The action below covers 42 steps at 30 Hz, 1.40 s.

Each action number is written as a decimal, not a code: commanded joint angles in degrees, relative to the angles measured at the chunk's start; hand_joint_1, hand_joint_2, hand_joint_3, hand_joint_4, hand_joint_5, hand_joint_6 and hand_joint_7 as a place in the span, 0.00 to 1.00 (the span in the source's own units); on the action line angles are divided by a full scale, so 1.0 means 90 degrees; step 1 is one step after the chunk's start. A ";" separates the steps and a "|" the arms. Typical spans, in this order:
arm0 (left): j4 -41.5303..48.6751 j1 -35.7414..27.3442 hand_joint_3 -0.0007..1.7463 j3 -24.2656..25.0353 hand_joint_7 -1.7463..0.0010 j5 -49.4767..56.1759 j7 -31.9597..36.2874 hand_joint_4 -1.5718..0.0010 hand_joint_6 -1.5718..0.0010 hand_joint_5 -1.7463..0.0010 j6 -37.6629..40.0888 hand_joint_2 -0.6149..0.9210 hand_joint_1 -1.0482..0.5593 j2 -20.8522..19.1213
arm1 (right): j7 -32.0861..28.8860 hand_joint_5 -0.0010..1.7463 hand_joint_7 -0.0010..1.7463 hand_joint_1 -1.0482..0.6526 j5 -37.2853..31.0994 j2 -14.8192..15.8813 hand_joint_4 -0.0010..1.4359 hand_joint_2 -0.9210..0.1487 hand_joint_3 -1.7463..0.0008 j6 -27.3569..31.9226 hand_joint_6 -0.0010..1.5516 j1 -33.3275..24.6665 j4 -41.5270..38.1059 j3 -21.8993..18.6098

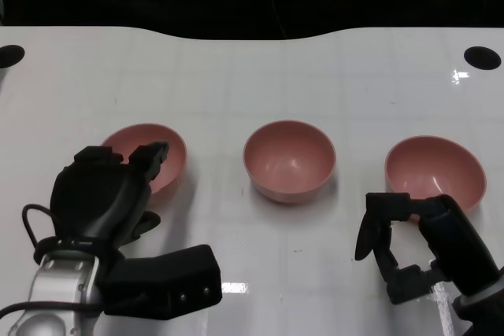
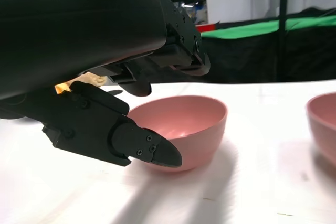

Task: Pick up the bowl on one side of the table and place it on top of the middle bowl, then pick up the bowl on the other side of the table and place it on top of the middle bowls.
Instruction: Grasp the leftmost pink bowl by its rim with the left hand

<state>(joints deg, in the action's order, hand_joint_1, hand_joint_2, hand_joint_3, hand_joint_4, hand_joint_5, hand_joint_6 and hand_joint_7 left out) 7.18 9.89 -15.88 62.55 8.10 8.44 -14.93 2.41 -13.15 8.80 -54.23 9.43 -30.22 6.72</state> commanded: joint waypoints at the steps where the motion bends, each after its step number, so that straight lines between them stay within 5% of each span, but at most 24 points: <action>1: 0.0211 0.0225 0.03 -0.0242 1.00 0.0090 -0.0248 0.77 0.77 0.79 0.0356 1.00 0.34 -0.0018 | 0.0006 1.00 0.78 0.83 0.0086 0.0115 0.71 0.80 0.00 0.0054 0.62 -0.0073 0.0074 -0.0071; 13: 0.1415 0.1073 0.07 -0.1094 0.99 0.0120 -0.0769 0.66 0.72 0.83 0.1395 1.00 0.32 0.0152 | 0.0189 1.00 0.78 0.80 0.0311 0.0083 0.70 0.78 0.00 0.0140 0.62 -0.0118 0.0138 -0.0046; 20: 0.2590 0.1500 0.09 -0.1339 0.98 -0.0110 -0.0018 0.47 0.64 0.86 0.1078 1.00 0.35 0.0131 | 0.0160 1.00 0.78 0.80 0.0256 0.0056 0.70 0.79 0.00 0.0227 0.62 -0.0147 0.0208 -0.0034; 23: 0.2994 0.1659 0.11 -0.1389 0.98 -0.0233 0.0339 0.48 0.55 0.58 0.0842 1.00 0.38 0.0103 | 0.0159 1.00 0.78 0.80 0.0257 0.0059 0.71 0.78 0.00 0.0217 0.62 -0.0137 0.0194 -0.0029; 26: 0.3391 0.1844 0.13 -0.1470 0.94 -0.0346 0.0691 0.46 0.41 0.46 0.0599 1.00 0.42 0.0066 | 0.0133 1.00 0.78 0.80 0.0213 0.0072 0.71 0.79 0.00 0.0227 0.62 -0.0124 0.0192 -0.0038; 29: 0.3801 0.2076 0.14 -0.1535 0.88 -0.0464 0.0866 0.53 0.30 0.09 0.0399 1.00 0.45 0.0064 | 0.0122 1.00 0.78 0.80 0.0211 0.0073 0.71 0.79 0.00 0.0201 0.62 -0.0106 0.0153 -0.0049; 30: 0.3875 0.2101 0.13 -0.1506 0.88 -0.0561 0.1034 0.51 0.30 0.05 0.0270 1.00 0.45 0.0066 | 0.0121 1.00 0.78 0.80 0.0211 0.0074 0.70 0.79 0.00 0.0195 0.62 -0.0102 0.0142 -0.0051; 36: 0.3882 0.2136 0.15 -0.1494 0.89 -0.0817 0.1531 0.46 0.31 0.00 -0.0046 1.00 0.46 -0.0033 | 0.0166 1.00 0.77 0.80 0.0234 0.0092 0.70 0.79 0.00 0.0227 0.62 -0.0106 0.0161 -0.0039; 38: 0.3782 0.2105 0.10 -0.1462 0.55 -0.0887 0.1685 0.46 0.42 0.00 -0.0169 1.00 0.46 -0.0093 | 0.0166 1.00 0.77 0.80 0.0245 0.0086 0.70 0.79 0.00 0.0245 0.62 -0.0117 0.0174 -0.0041; 42: 0.3424 0.2045 0.09 -0.1417 0.41 -0.0889 0.1806 0.46 0.49 0.00 -0.0173 1.00 0.46 -0.0228 | 0.0171 1.00 0.77 0.80 0.0242 0.0102 0.70 0.79 0.00 0.0189 0.62 -0.0100 0.0134 -0.0040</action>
<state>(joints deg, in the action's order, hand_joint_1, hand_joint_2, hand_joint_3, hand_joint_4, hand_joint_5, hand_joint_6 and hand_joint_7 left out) 40.00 28.61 -29.30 54.64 22.81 6.68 -15.23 3.91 -11.52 8.77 -52.39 8.65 -29.10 6.97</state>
